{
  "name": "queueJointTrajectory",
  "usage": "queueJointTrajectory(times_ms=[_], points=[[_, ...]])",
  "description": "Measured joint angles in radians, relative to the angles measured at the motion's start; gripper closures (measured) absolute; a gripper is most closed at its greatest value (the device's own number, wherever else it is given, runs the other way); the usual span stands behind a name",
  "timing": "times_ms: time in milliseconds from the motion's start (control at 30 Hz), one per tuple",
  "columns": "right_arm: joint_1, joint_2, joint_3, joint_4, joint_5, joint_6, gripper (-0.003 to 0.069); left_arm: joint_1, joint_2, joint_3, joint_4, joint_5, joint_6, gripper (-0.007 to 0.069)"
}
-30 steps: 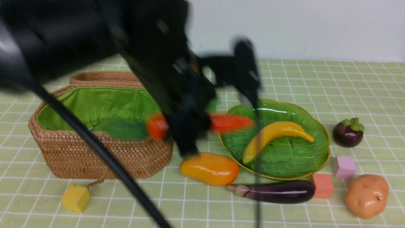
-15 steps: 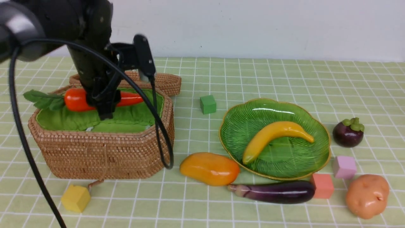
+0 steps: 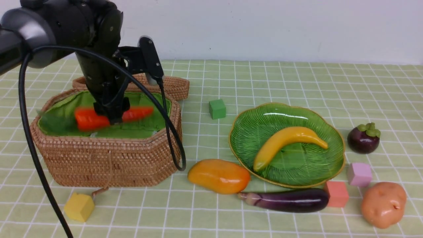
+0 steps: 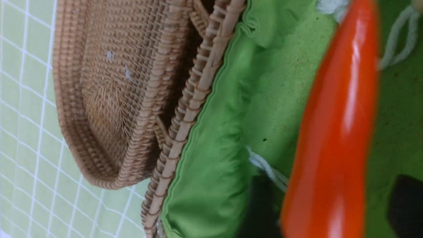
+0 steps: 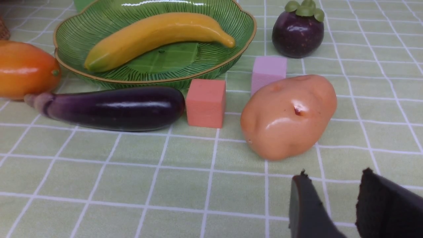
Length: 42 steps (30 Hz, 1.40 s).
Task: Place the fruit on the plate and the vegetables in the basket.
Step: Use the left arm to grab a carrot and put it into the left basket, then grab the mango with your left arm and place it on the right plate
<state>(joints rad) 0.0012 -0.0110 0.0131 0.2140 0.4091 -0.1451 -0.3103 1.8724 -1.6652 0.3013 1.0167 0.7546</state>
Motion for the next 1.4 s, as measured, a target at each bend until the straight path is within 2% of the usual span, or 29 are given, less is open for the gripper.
queueJointTrajectory(times_ms=[67,100,133,233,300,433,467,500,533,600,700,767,867,900,933,1000,1033,1067,1167,1400], points=[[0.000,0.000,0.000,0.000,0.000,0.000,0.0419,0.000,-0.010,0.000,0.000,0.011,-0.020,0.0013],[0.000,0.000,0.000,0.000,0.000,0.000,0.0419,0.000,-0.014,0.000,0.000,0.013,-0.024,0.0008],[0.000,0.000,0.000,0.000,0.000,0.000,0.0419,0.000,-0.038,0.000,-0.003,0.029,-0.038,-0.0029],[0.000,0.000,0.000,0.000,0.000,0.000,0.0419,-0.001,-0.091,0.000,-0.066,0.052,-0.077,-0.0036],[0.000,0.000,0.000,0.000,0.000,0.000,0.0419,-0.010,-0.149,0.000,-0.159,0.043,-0.086,-0.0012],[0.000,0.000,0.000,0.000,0.000,0.000,0.0419,-0.093,-0.227,0.000,-0.346,0.042,-0.027,0.0121],[0.000,0.000,0.000,0.000,0.000,0.000,0.0419,-0.154,-0.232,-0.001,-0.385,0.061,0.014,0.0209],[0.000,0.000,0.000,0.000,0.000,0.000,0.0419,-0.186,-0.224,-0.002,-0.399,0.076,0.038,0.0255],[0.000,0.000,0.000,0.000,0.000,0.000,0.0419,-0.194,-0.221,-0.002,-0.405,0.079,0.049,0.0266],[0.000,0.000,0.000,0.000,0.000,0.000,0.0419,-0.287,-0.159,-0.002,-0.421,0.104,0.099,0.0388],[0.000,0.000,0.000,0.000,0.000,0.000,0.0419,-0.352,-0.063,-0.002,-0.408,0.101,0.115,0.0428],[0.000,0.000,0.000,0.000,0.000,0.000,0.0419,-0.373,-0.018,-0.001,-0.392,0.096,0.116,0.0412],[0.000,0.000,0.000,0.000,0.000,0.000,0.0419,-0.393,0.063,-0.001,-0.336,0.080,0.119,0.0277],[0.000,0.000,0.000,0.000,0.000,0.000,0.0419,-0.393,0.066,-0.001,-0.331,0.078,0.119,0.0266],[0.000,0.000,0.000,0.000,0.000,0.000,0.0419,-0.393,0.089,-0.001,-0.313,0.062,0.119,0.0176],[0.000,0.000,0.000,0.000,0.000,0.000,0.0419,-0.392,0.109,-0.001,-0.290,0.021,0.119,0.0060],[0.000,0.000,0.000,0.000,0.000,0.000,0.0419,-0.392,0.111,-0.001,-0.290,0.018,0.119,0.0050],[0.000,0.000,0.000,0.000,0.000,0.000,0.0419,-0.392,0.124,-0.001,-0.283,-0.016,0.119,-0.0012],[0.000,0.000,0.000,0.000,0.000,0.000,0.0419,-0.392,0.142,-0.001,-0.279,-0.054,0.134,-0.0041],[0.000,0.000,0.000,0.000,0.000,0.000,0.0419,-0.392,0.177,-0.001,-0.235,-0.045,0.141,-0.0041]])
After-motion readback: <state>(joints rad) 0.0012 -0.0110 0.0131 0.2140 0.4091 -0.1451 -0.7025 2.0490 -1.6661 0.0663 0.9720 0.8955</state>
